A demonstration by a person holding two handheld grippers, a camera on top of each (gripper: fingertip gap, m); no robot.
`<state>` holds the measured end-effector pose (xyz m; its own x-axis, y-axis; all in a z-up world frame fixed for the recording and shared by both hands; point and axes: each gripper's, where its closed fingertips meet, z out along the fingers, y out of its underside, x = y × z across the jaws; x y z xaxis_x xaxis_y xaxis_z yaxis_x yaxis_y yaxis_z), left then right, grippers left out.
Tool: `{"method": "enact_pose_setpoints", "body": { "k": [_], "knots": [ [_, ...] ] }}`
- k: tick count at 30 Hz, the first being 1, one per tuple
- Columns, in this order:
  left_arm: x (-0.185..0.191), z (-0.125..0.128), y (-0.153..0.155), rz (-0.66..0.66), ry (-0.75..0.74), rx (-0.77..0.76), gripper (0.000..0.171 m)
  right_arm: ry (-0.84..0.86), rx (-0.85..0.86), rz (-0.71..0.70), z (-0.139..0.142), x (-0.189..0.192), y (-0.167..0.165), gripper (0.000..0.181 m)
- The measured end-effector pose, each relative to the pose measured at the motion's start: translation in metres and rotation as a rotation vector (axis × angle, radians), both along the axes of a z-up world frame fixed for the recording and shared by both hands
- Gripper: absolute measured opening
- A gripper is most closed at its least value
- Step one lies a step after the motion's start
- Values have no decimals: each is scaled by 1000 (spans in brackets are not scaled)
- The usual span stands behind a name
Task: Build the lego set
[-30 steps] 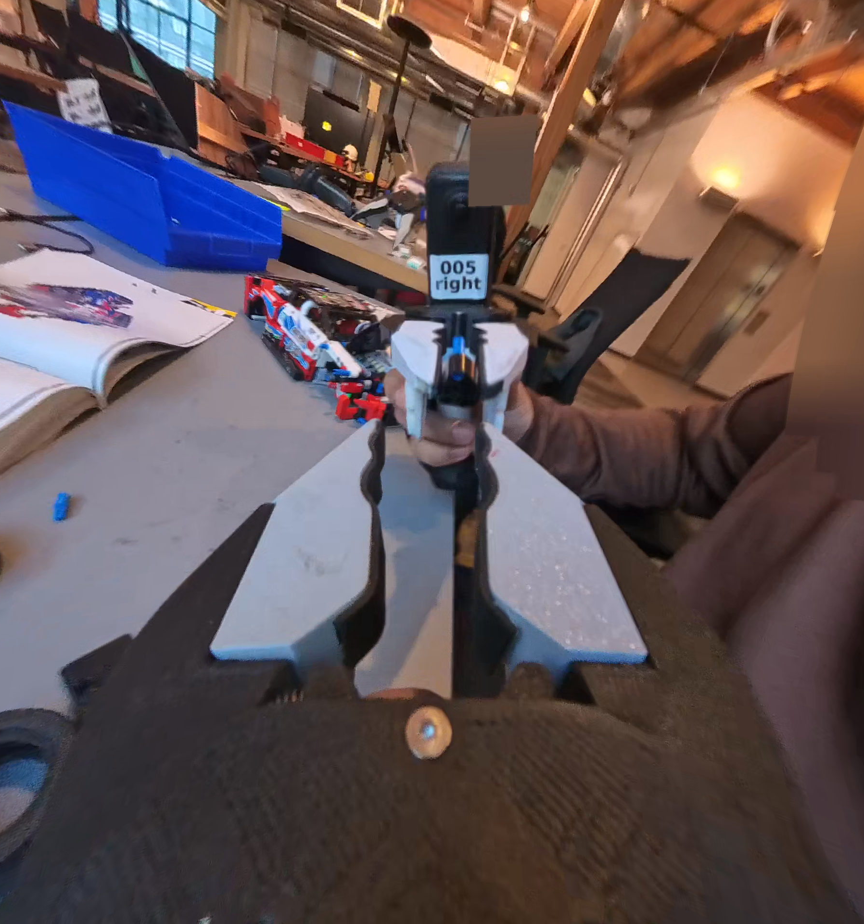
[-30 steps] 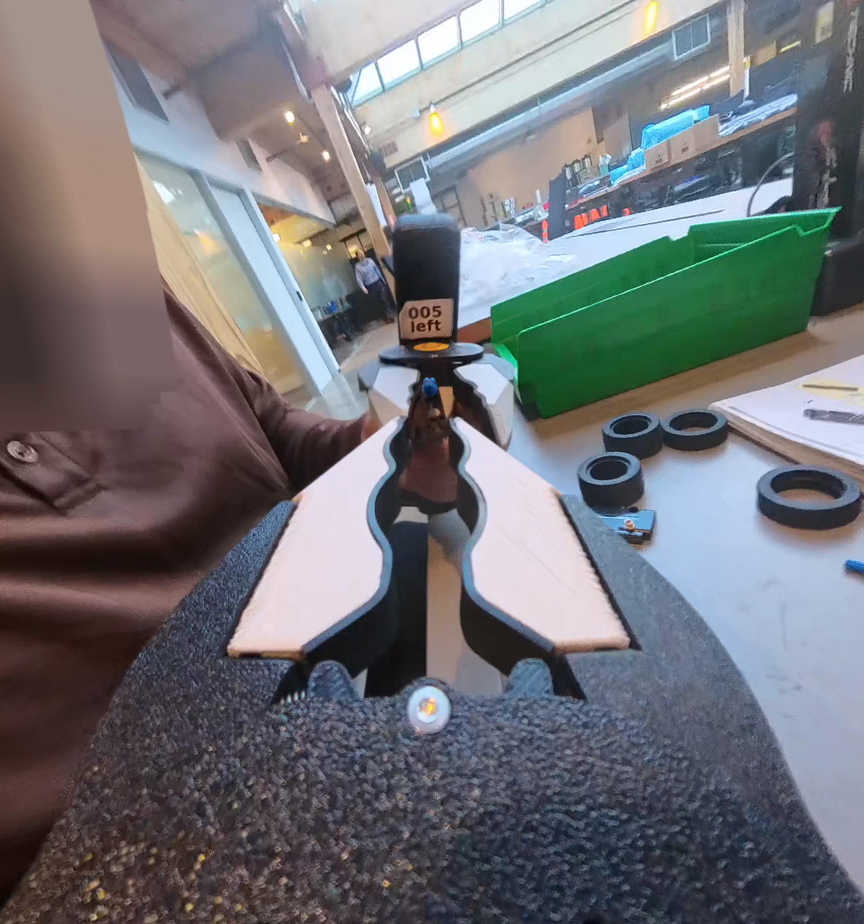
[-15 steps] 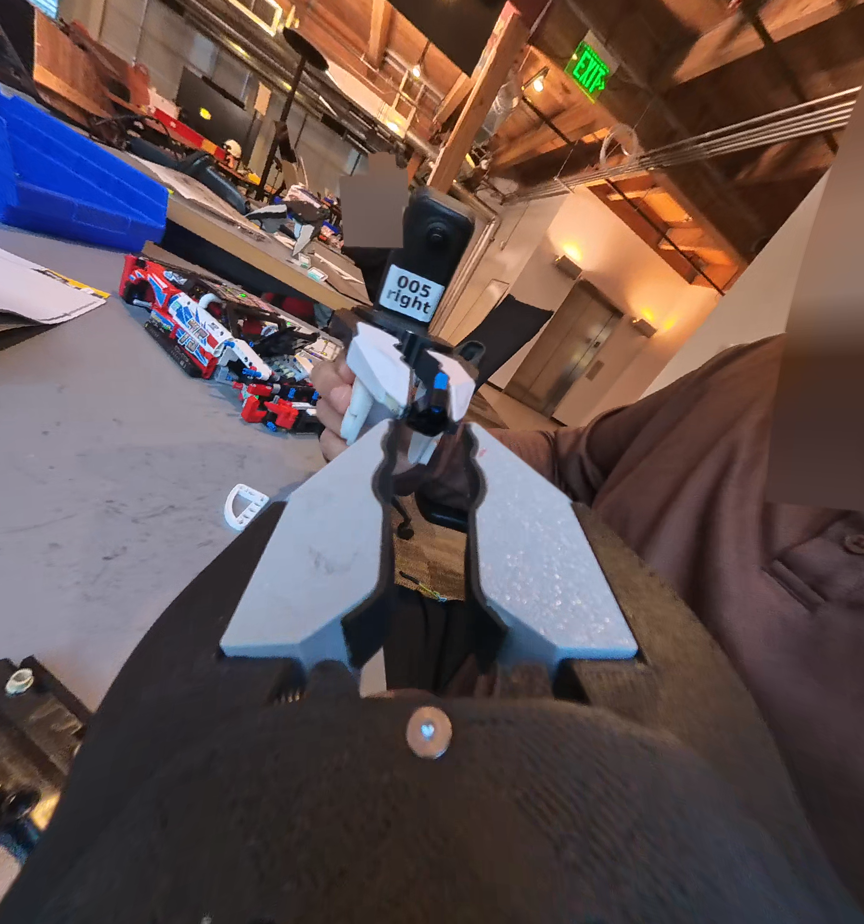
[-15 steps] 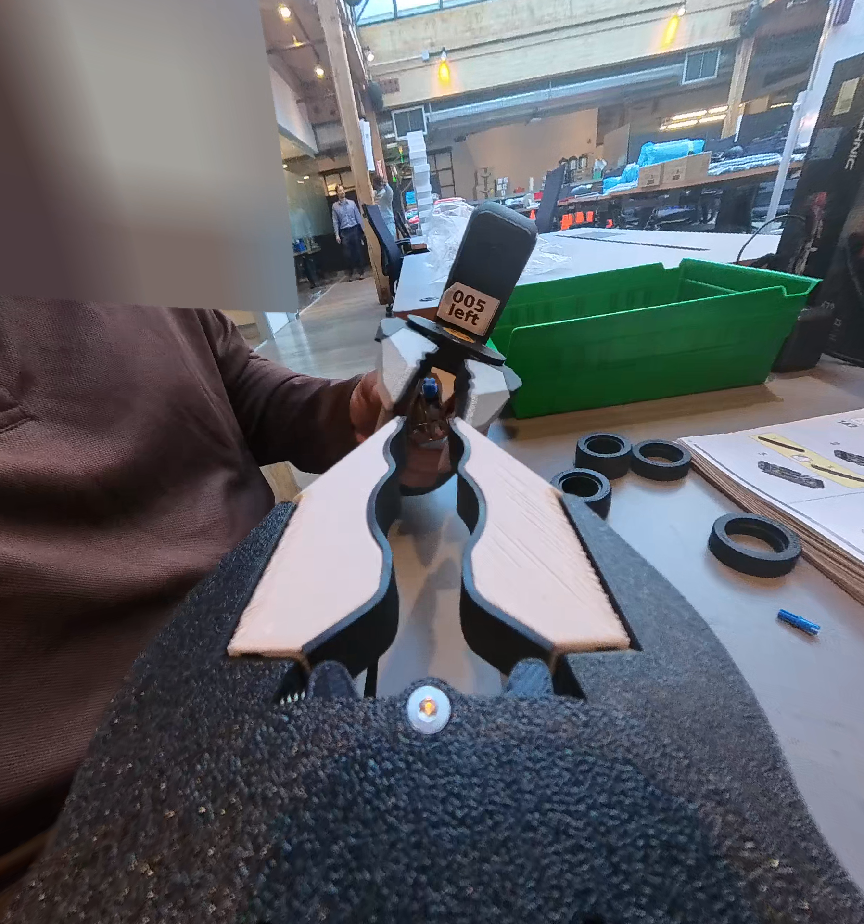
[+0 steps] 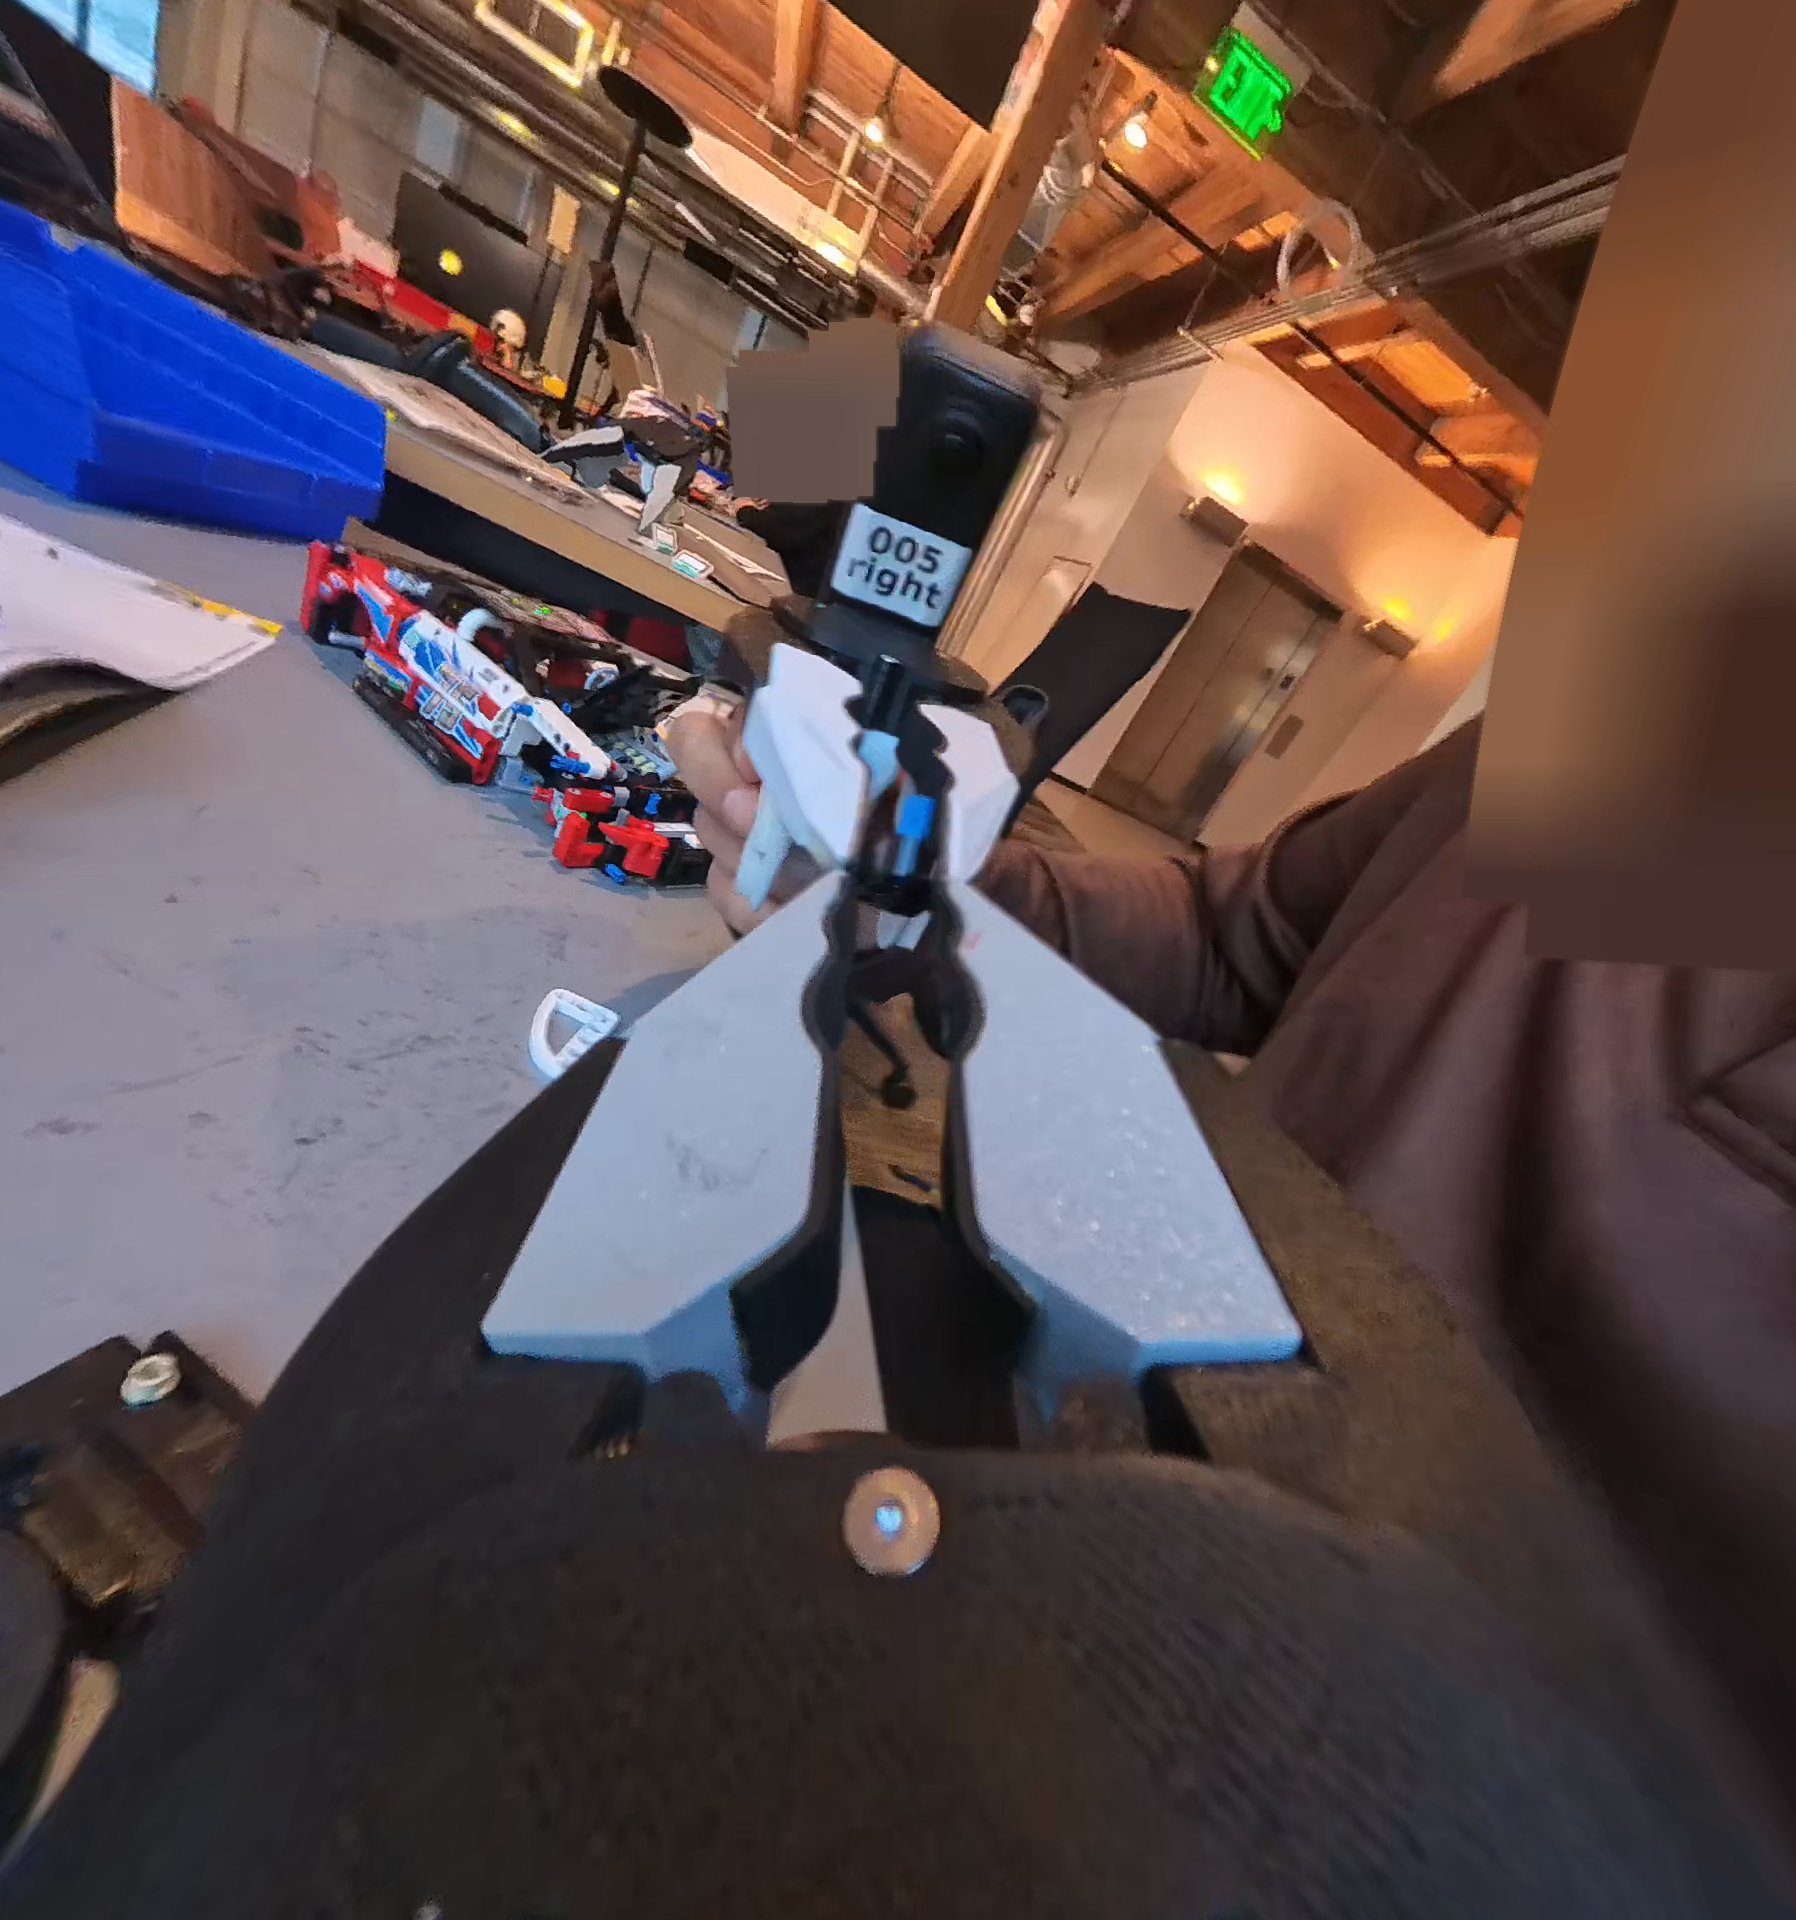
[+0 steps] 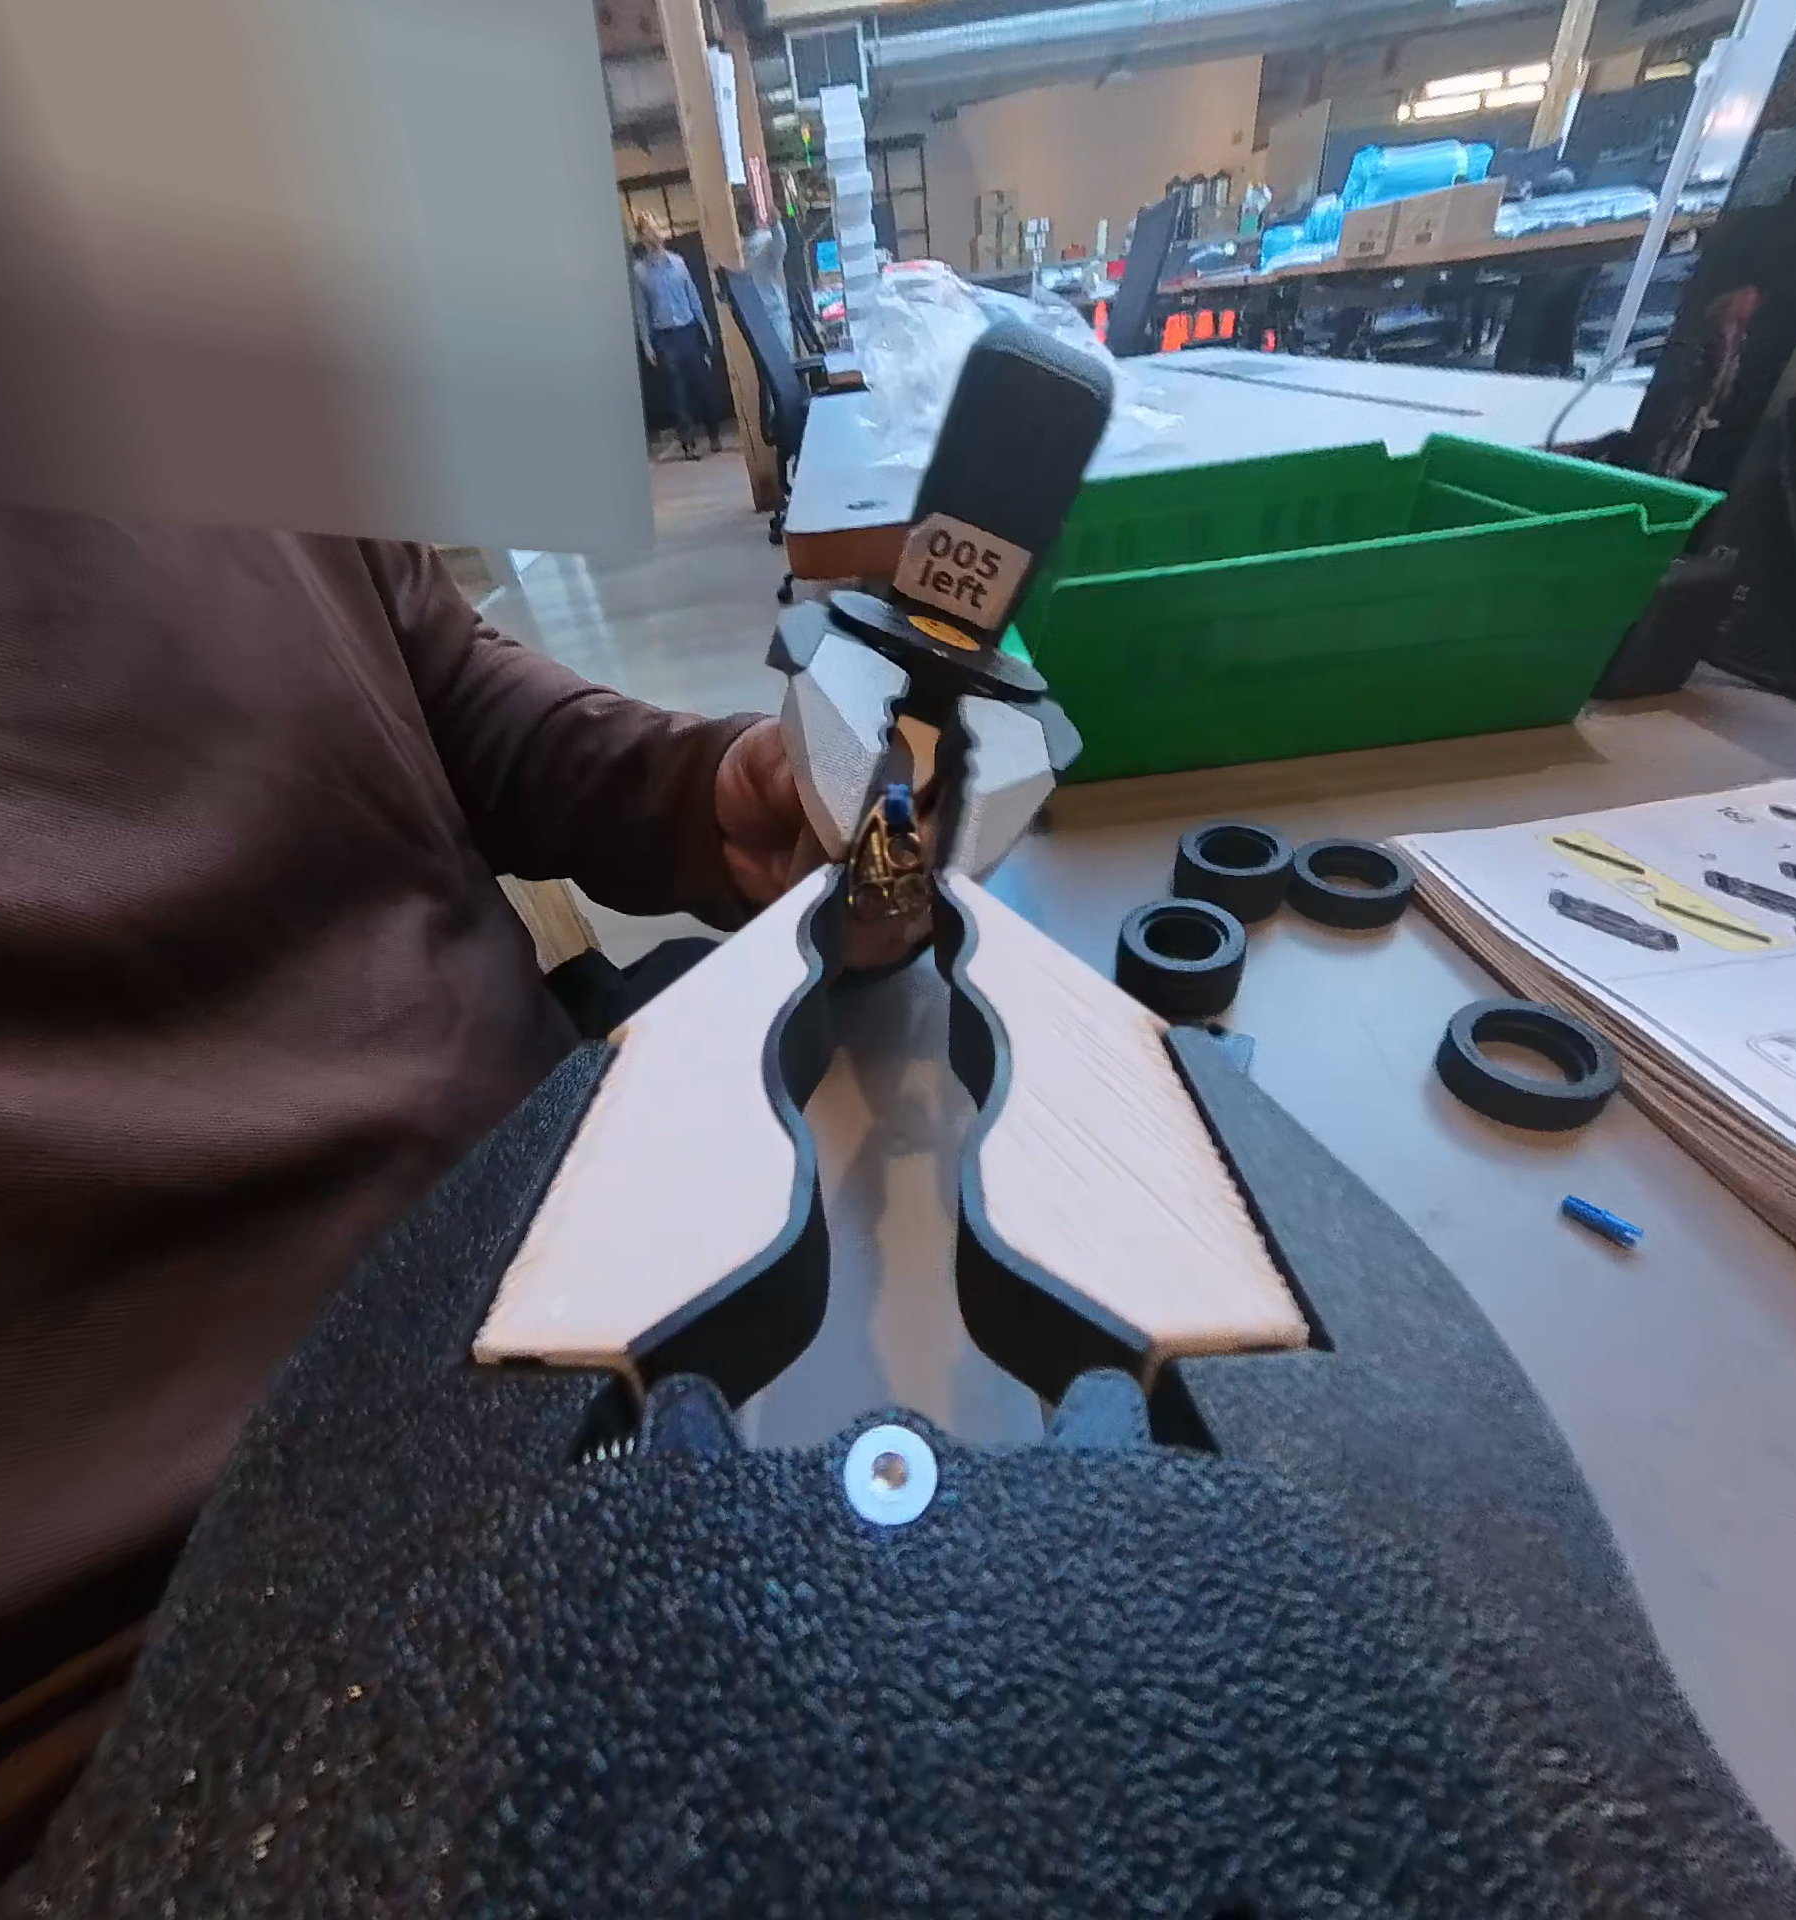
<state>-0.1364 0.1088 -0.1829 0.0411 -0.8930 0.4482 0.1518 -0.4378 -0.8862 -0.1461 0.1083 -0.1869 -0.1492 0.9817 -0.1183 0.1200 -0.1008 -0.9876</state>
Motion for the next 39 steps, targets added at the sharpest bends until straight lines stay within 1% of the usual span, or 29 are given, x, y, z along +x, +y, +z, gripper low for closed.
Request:
{"method": "enact_pose_setpoints", "body": {
  "k": [5,7,8,10,11,12,13,15,17,18,21,23,26,29,31,34,37,38,39],
  "knots": [
    [0,-17,9,124,172,152,10,-97,-55,-46,-17,0,9,15],
    [0,-24,10,132,209,167,10,-122,-89,-36,-25,0,10,16],
    [0,-24,8,106,199,137,10,-123,-84,-23,-26,1,8,16],
    [0,-27,7,38,173,11,10,-137,-12,-38,-28,1,9,15],
    [-1,-30,7,5,163,-61,2,-148,38,-71,-29,1,12,15],
    [-4,-33,10,7,159,-124,0,-154,92,-108,-28,1,16,15],
    [-7,-34,13,31,149,-152,0,-155,139,-137,-26,1,18,15],
    [-12,-34,17,86,145,-164,2,-182,237,-198,-25,1,22,15],
    [-11,-39,20,119,186,-181,14,-196,317,-243,-24,-1,24,15],
    [-8,-36,19,109,173,-193,16,-207,349,-261,-25,-2,25,15],
    [-1,-28,19,89,105,-243,16,-248,456,-317,-28,-5,28,15],
    [0,-25,22,99,73,-262,14,-247,495,-354,-26,-6,29,15],
    [0,-25,27,132,61,-272,10,-242,474,-391,-26,-4,33,15],
    [0,-27,31,187,91,-237,9,-227,424,-452,-28,-3,37,16],
    [0,-26,33,189,73,-254,9,-218,410,-489,-27,-3,39,15],
    [-4,-26,37,192,40,-303,7,-232,413,-507,-27,-4,41,15],
    [-10,-17,42,117,-95,-465,5,-197,397,-498,-15,2,41,12],
    [-11,-18,43,105,-108,-497,6,-189,390,-484,-11,4,41,11],
    [-11,-21,44,100,-93,-504,5,-189,383,-461,-9,6,39,6]
  ]
}}
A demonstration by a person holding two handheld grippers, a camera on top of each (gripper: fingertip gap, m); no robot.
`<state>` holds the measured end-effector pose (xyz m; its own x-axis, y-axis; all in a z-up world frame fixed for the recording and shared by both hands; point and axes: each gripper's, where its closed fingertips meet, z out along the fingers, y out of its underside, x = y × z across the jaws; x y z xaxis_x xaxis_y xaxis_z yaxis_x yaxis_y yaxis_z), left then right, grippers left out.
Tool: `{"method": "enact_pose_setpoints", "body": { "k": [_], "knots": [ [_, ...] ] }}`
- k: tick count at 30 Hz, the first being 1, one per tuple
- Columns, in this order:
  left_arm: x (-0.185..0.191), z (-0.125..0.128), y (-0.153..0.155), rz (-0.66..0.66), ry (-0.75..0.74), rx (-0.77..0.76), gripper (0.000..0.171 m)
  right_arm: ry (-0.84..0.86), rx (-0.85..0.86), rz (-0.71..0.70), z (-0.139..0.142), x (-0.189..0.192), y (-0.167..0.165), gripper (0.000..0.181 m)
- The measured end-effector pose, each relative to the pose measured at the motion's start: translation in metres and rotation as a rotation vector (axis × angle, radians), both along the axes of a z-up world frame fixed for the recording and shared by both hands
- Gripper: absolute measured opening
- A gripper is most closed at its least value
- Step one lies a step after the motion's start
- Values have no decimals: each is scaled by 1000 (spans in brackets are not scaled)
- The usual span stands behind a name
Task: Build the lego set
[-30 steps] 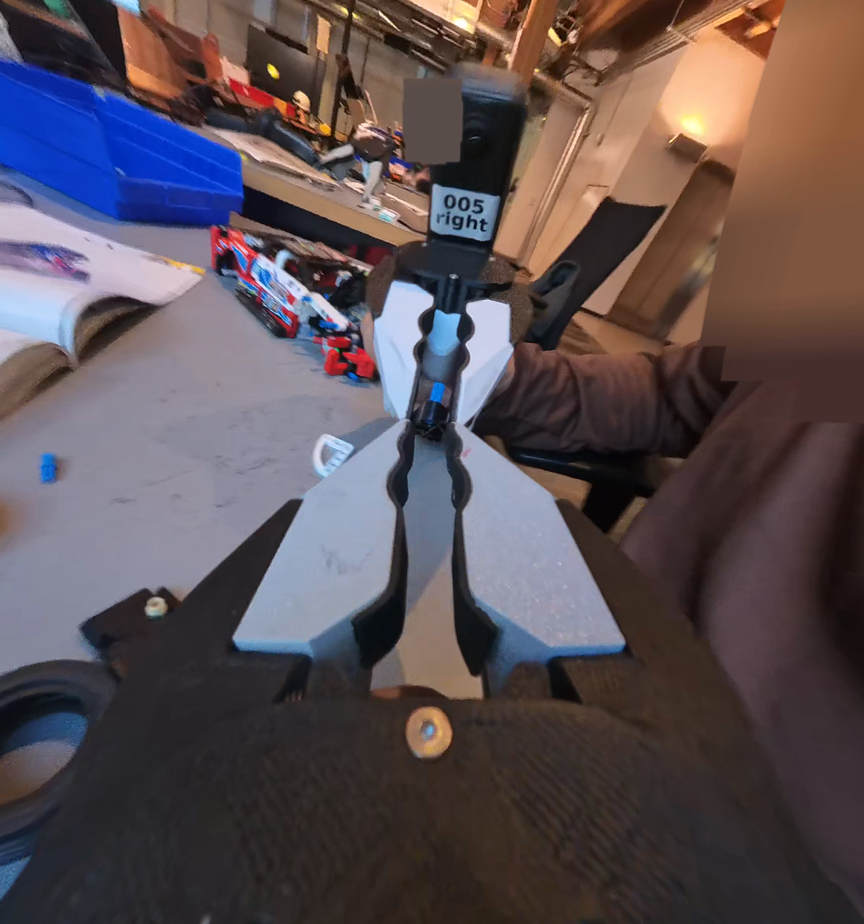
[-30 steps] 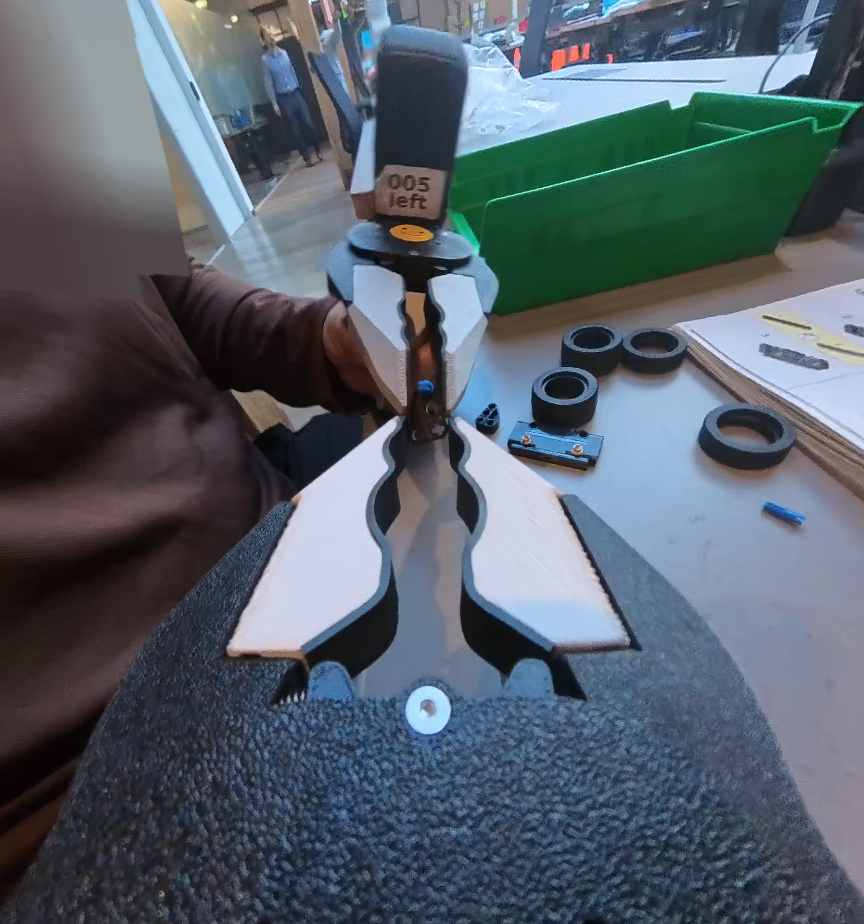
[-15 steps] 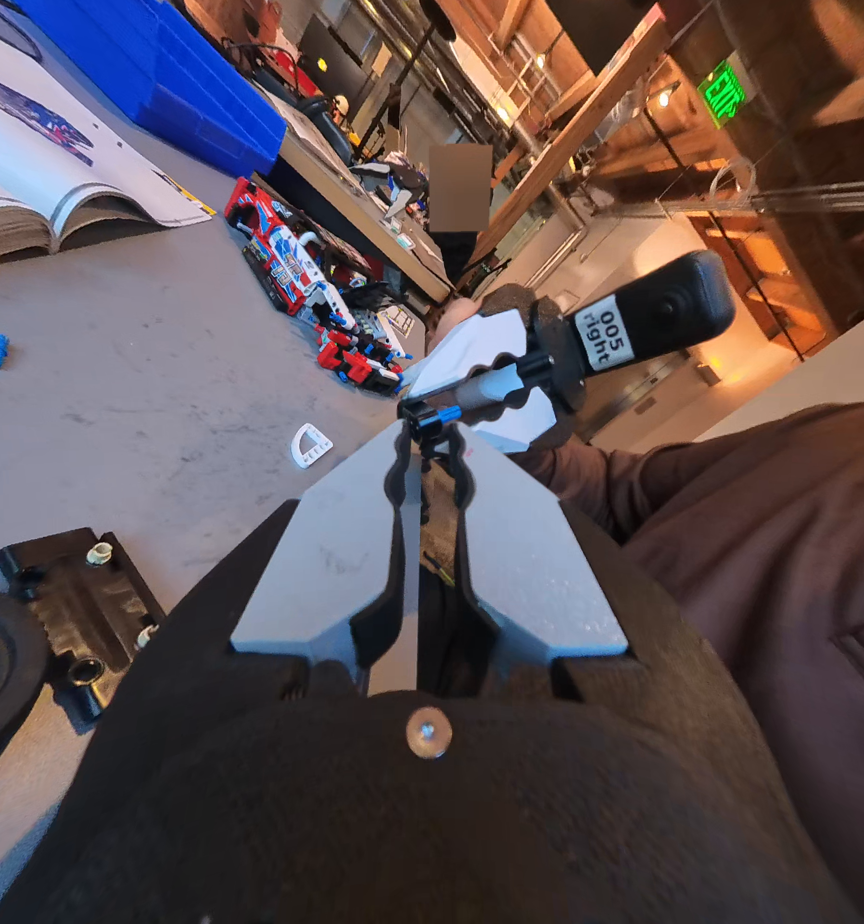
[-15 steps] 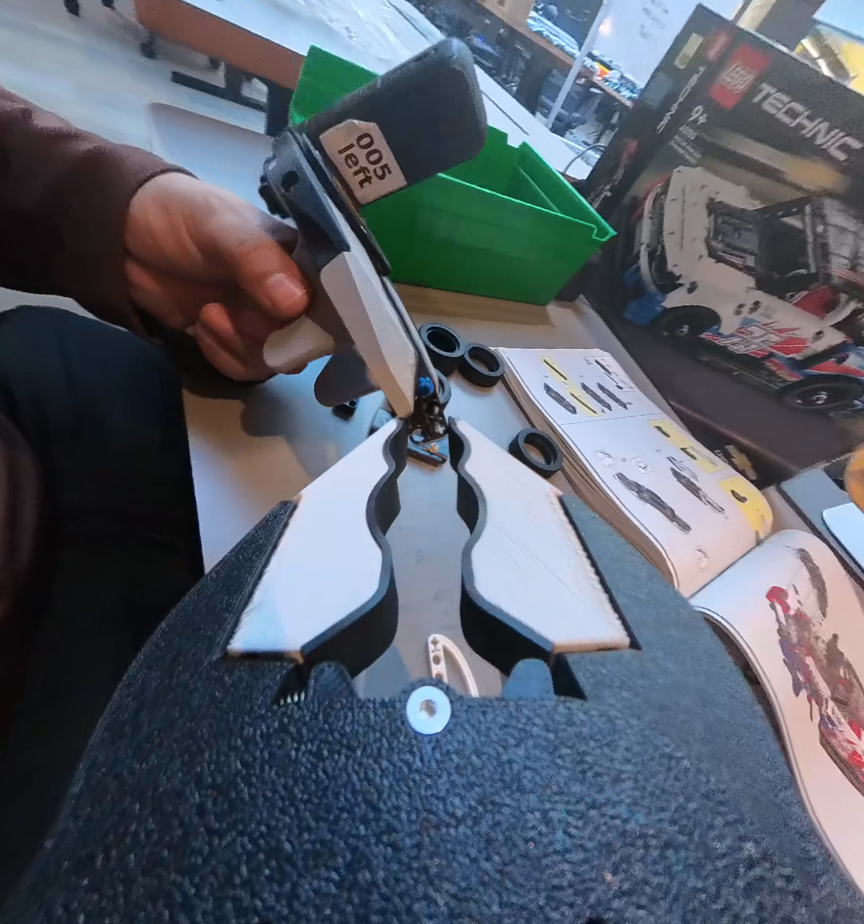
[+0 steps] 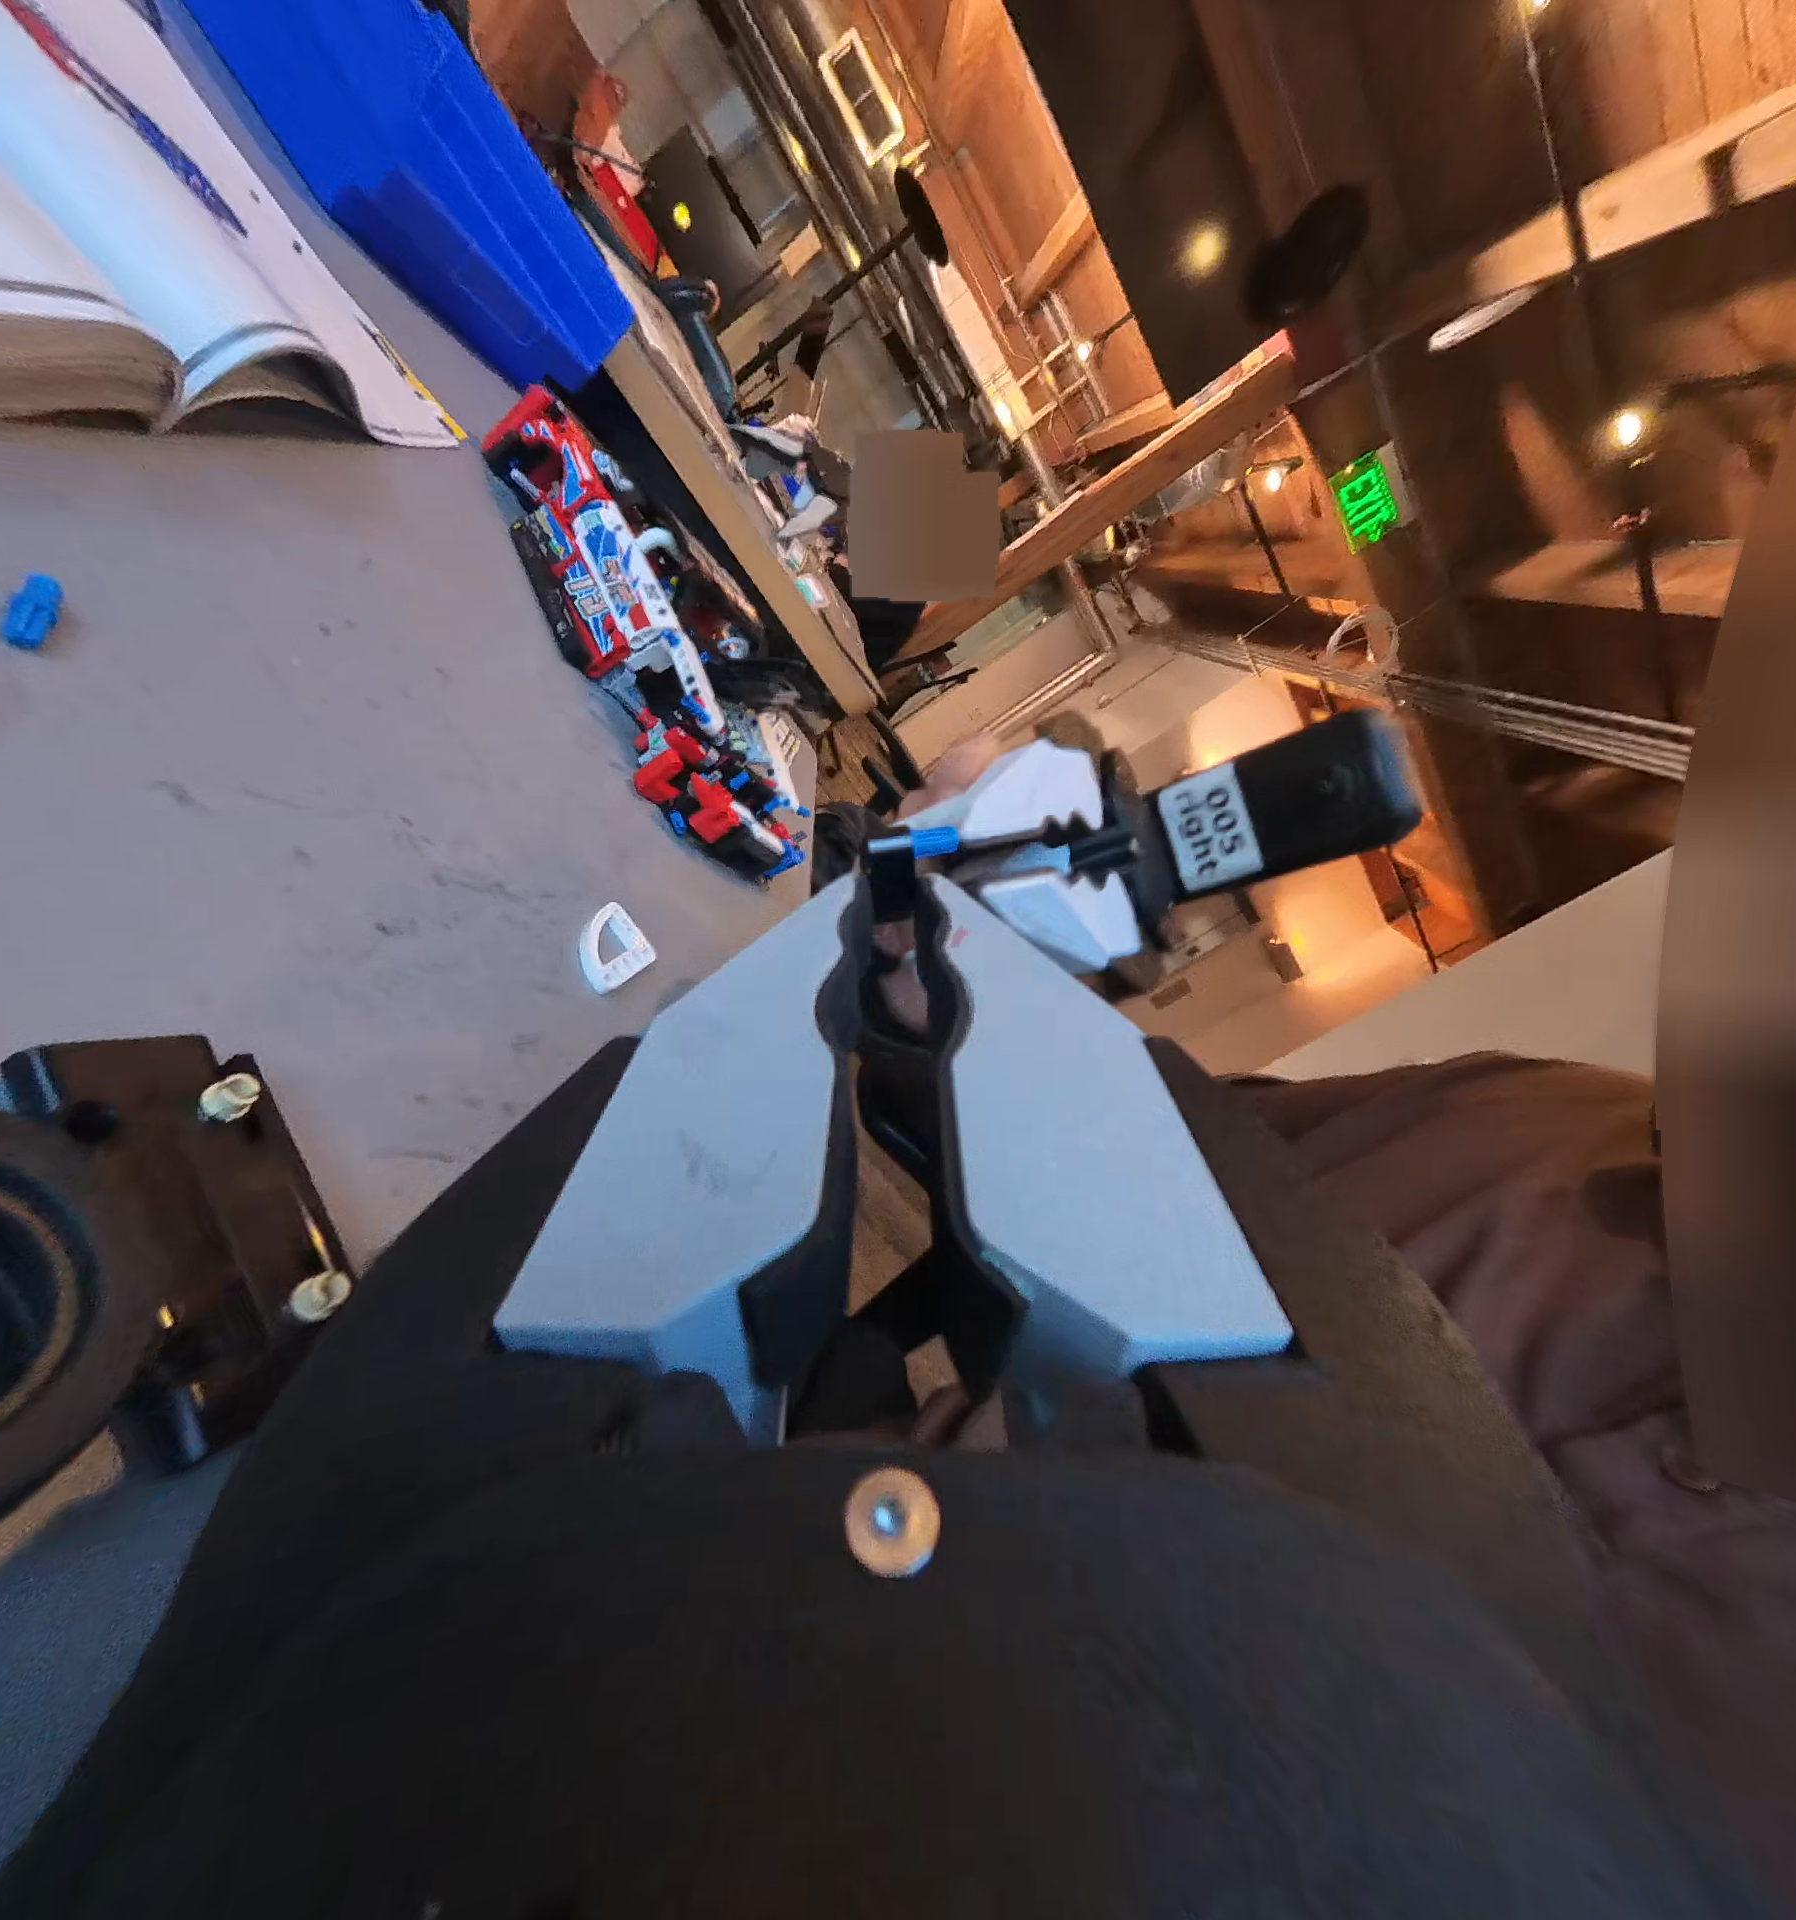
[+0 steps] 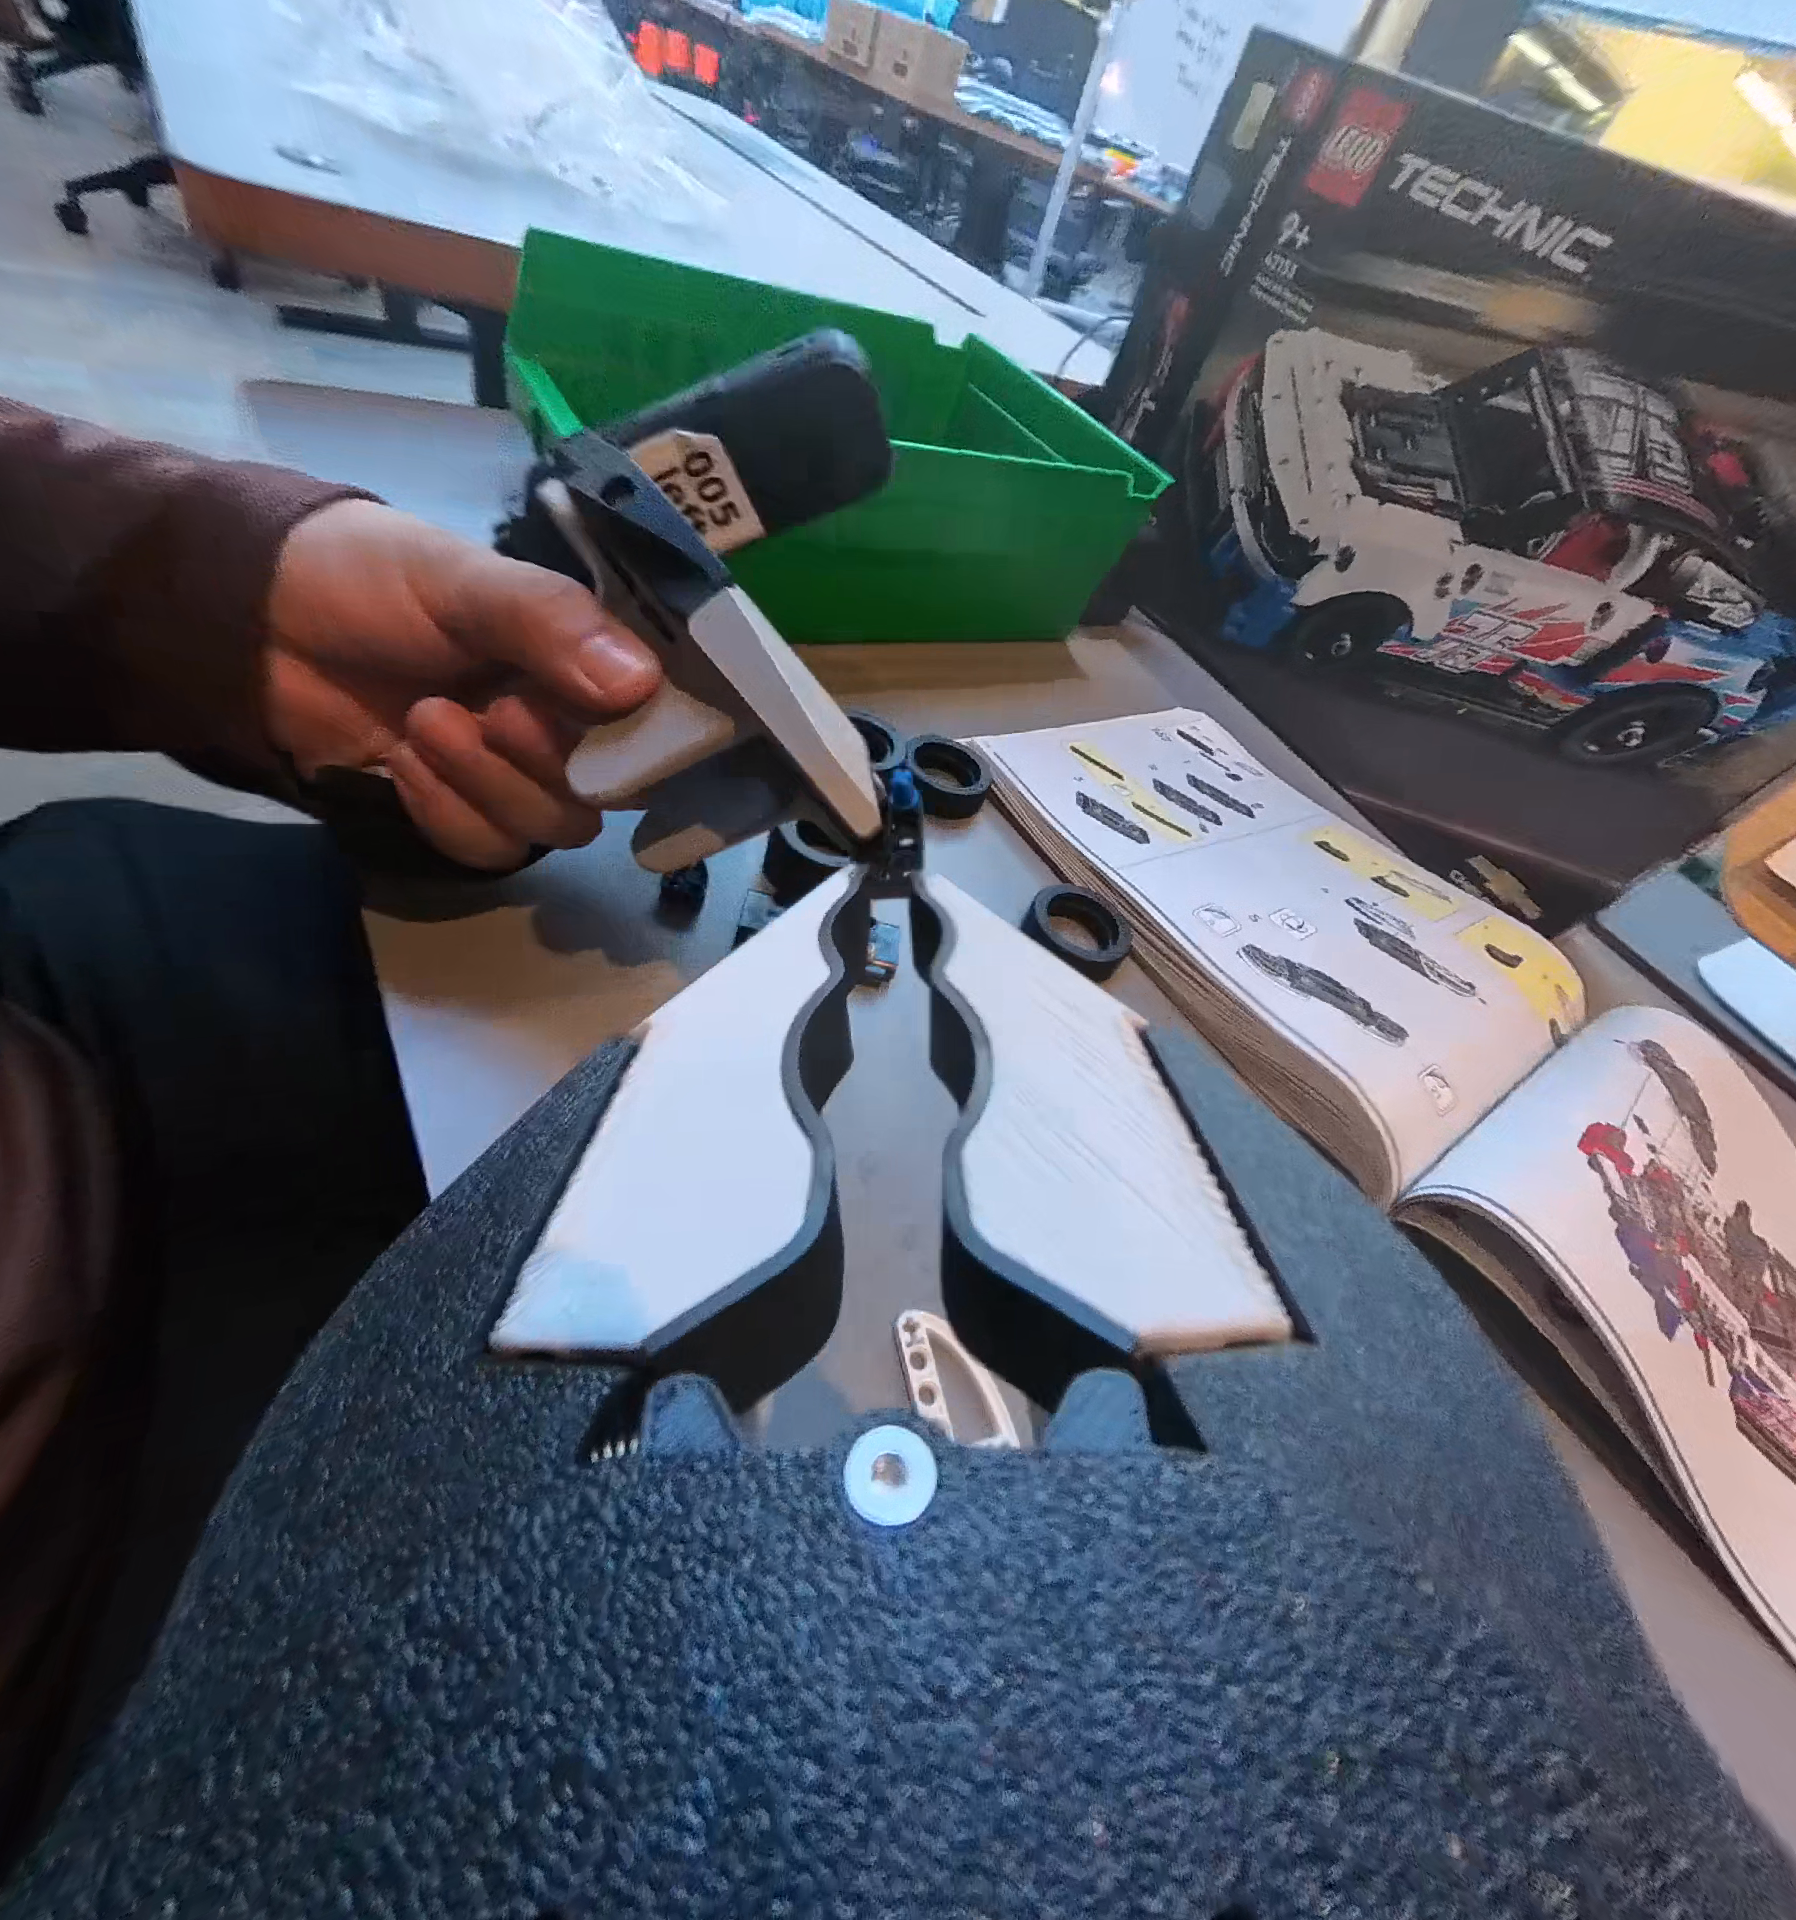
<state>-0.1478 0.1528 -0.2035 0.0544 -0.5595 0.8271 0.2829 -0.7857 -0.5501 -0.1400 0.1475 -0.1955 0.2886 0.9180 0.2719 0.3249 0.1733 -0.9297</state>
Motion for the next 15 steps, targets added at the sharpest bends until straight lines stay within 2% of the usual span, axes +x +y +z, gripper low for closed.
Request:
{"method": "enact_pose_setpoints", "body": {
  "k": [4,9,15],
  "knots": [
    [6,0,-6,-67,5,-39,5,-20,-3,11,11,3,2,6],
    [12,0,-10,-104,32,-39,5,-114,8,37,1,-6,-2,8],
    [14,-7,-12,-126,125,-28,5,-132,7,59,-1,-5,-2,7]
  ]
}}
